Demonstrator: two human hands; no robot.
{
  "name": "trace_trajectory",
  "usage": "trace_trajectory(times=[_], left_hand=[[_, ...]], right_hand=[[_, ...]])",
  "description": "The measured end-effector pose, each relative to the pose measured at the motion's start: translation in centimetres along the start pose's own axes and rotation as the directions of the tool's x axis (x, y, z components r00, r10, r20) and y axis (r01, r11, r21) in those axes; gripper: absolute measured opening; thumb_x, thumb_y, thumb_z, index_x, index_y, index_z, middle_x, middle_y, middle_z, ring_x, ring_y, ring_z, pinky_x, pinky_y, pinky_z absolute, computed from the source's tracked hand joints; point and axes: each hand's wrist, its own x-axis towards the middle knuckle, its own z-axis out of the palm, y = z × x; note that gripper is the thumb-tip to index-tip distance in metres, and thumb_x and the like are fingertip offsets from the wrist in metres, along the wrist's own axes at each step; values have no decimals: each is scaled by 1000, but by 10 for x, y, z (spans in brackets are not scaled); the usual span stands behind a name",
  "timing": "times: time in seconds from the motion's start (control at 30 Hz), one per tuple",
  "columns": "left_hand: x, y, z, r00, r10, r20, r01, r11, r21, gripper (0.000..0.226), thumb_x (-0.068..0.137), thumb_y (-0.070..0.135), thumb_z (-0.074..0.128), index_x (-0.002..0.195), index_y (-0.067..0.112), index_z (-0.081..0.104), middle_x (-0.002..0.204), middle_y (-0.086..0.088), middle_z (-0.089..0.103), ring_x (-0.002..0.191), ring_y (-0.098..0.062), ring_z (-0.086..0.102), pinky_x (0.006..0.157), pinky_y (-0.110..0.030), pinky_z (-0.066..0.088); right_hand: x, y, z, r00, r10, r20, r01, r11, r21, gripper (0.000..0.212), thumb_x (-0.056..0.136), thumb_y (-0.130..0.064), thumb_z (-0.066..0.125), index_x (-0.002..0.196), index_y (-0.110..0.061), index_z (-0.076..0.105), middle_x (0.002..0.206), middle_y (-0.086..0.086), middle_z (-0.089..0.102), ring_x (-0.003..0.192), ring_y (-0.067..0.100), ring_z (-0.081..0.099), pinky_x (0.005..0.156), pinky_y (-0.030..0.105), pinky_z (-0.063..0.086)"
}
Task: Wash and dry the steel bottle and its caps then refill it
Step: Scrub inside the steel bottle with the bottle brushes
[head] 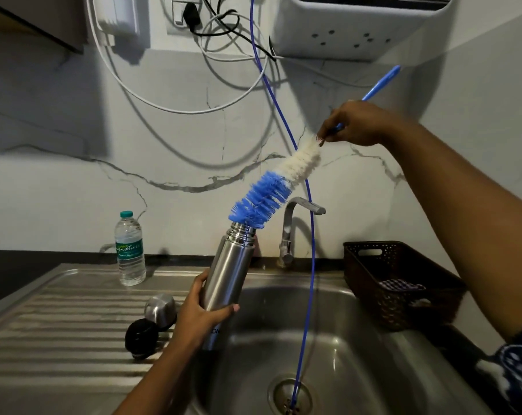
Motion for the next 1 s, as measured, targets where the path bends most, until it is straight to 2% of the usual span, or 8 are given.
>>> trace_trajectory(times=[0.13, 0.33, 0.47, 0.6, 0.7, 0.77, 0.9, 1.0], left_hand=[[1, -3, -1, 1000, 28, -1, -28, 999, 41, 96, 59, 15, 90, 138, 29, 37, 121, -2, 54, 98, -16, 57, 74, -23, 46], [-1, -6, 0, 999, 48, 15, -49, 996, 77, 96, 57, 19, 91, 138, 28, 40, 124, -3, 55, 104, -20, 57, 77, -21, 46], [-4, -1, 1, 994, 96, 51, -102, 987, 127, 98, 44, 40, 90, 128, 39, 38, 118, 6, 55, 100, -12, 57, 77, -18, 44], [-5, 1, 8, 995, 88, 47, -94, 982, 166, 106, 40, 53, 84, 135, 34, 40, 120, 7, 56, 102, -14, 57, 82, -23, 45], [-5, 4, 6, 995, 100, 15, -102, 983, 153, 106, 50, 34, 92, 140, 31, 36, 124, 6, 51, 106, -17, 54, 87, -28, 46], [-6, 9, 2, 992, 125, 10, -125, 970, 211, 101, 57, 27, 91, 142, 28, 36, 121, 7, 50, 104, -15, 53, 86, -27, 44], [-6, 18, -3, 977, 214, 13, -205, 918, 340, 93, 57, 34, 90, 138, 33, 43, 115, 7, 59, 95, -14, 57, 78, -25, 44], [-4, 27, -10, 972, 229, 56, -232, 887, 398, 96, 54, 42, 88, 138, 33, 42, 114, 5, 61, 91, -14, 59, 74, -26, 45]], right_hand=[[5, -5, -12, 996, -66, 53, 68, 997, -34, 24, 88, -8, 62, 109, -17, 70, 98, -2, 60, 89, 12, 51, 86, 27, 37], [9, -10, -20, 974, -128, 186, 136, 990, -32, 25, 89, -6, 59, 109, -17, 70, 99, -4, 61, 91, 12, 54, 88, 27, 38], [3, -15, -12, 962, -154, 225, 159, 987, -5, 24, 89, -8, 60, 108, -19, 70, 96, -7, 60, 89, 10, 52, 87, 27, 37], [-3, -33, 14, 950, -216, 224, 220, 976, 8, 21, 88, -14, 63, 102, -27, 72, 96, -11, 65, 88, 6, 51, 84, 26, 32], [-14, -53, 47, 942, -240, 235, 242, 970, 20, 20, 90, -18, 61, 102, -31, 71, 98, -14, 64, 96, 5, 47, 85, 32, 28], [-24, -66, 68, 941, -229, 248, 234, 972, 9, 21, 91, -20, 58, 105, -31, 69, 103, -13, 64, 104, 8, 44, 89, 37, 26], [-46, -81, 100, 943, -214, 256, 202, 977, 73, 20, 92, -23, 56, 109, -28, 66, 107, -8, 63, 101, 8, 39, 87, 36, 25], [-68, -89, 114, 961, -193, 199, 156, 970, 189, 23, 92, -23, 56, 113, -28, 62, 103, -6, 60, 99, 9, 41, 93, 37, 30]])
